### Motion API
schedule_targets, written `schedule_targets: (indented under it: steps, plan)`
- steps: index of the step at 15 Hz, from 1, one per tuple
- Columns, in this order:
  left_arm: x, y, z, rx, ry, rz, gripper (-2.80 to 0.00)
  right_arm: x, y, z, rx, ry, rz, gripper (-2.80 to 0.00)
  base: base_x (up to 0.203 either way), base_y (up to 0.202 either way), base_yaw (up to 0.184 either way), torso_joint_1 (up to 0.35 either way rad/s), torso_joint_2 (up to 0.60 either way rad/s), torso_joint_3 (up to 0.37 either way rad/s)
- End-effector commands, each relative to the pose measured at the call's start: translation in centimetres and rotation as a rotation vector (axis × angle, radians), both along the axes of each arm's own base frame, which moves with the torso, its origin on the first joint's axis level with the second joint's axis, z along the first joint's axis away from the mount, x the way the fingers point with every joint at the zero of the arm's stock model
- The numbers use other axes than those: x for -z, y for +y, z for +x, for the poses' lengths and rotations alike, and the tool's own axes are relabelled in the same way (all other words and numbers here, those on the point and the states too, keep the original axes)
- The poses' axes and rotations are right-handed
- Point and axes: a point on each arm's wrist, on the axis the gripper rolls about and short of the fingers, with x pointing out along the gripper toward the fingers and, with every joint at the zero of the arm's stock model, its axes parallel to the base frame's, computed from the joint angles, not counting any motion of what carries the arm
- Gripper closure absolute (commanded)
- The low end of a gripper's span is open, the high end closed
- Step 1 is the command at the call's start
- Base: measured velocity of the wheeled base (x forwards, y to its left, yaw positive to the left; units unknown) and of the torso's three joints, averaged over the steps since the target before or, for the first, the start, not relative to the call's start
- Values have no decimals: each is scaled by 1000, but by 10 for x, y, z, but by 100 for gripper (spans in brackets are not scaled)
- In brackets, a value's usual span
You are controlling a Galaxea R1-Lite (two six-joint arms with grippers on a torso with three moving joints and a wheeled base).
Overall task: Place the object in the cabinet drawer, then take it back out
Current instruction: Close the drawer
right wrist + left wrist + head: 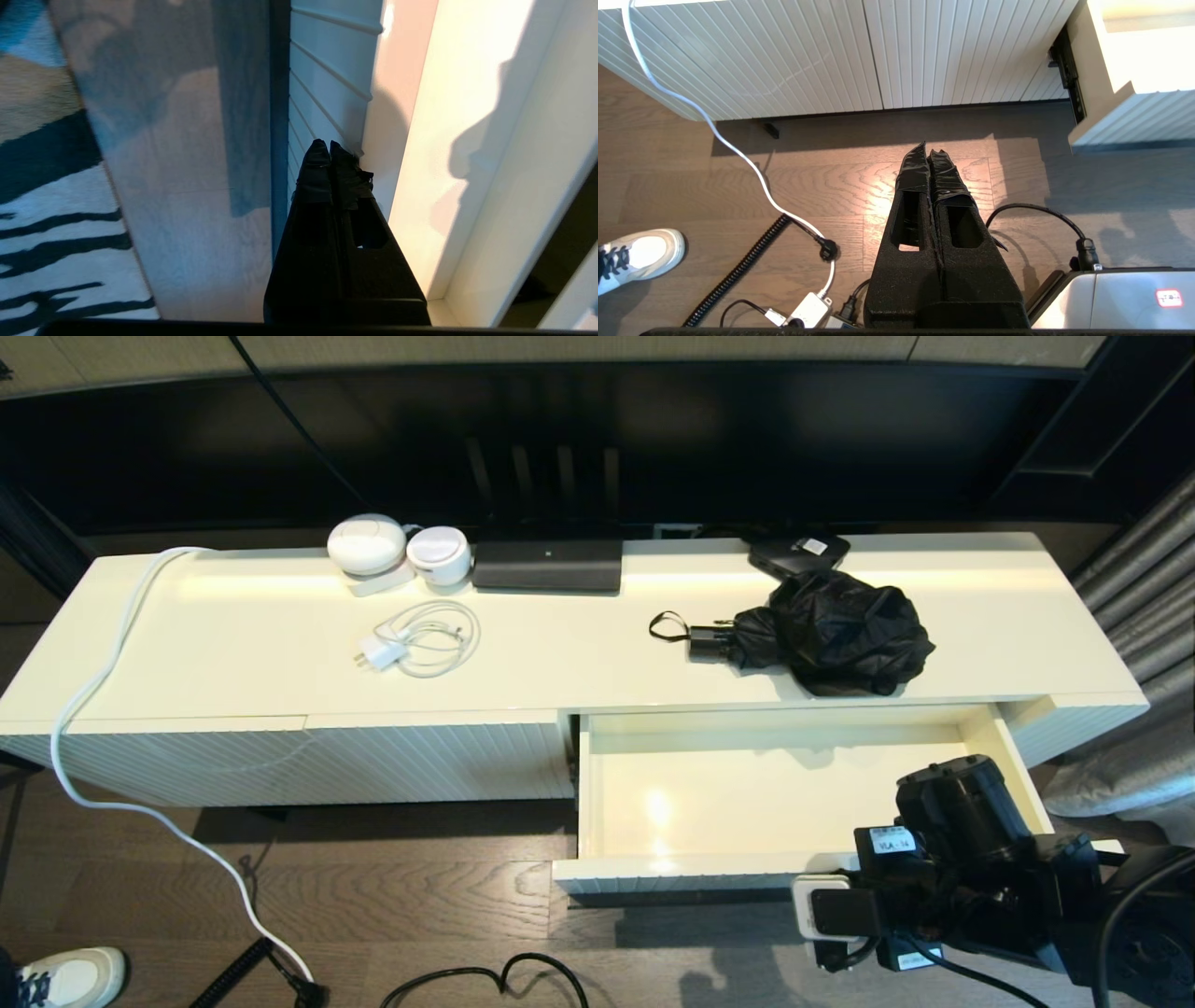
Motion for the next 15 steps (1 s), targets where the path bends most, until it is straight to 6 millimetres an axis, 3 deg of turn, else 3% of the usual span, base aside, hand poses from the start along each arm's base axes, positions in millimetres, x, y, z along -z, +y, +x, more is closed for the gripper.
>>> schedule_targets:
  steps: [1,15]
  plan:
    - [0,0,0,0,-1,1,0,0,0,2,-4,-10,-4,0,0,0,0,0,0,0]
    - [0,0,0,0,-1,1,0,-10,-8,35,24,-125,-18,0,0,0,0,0,0,0]
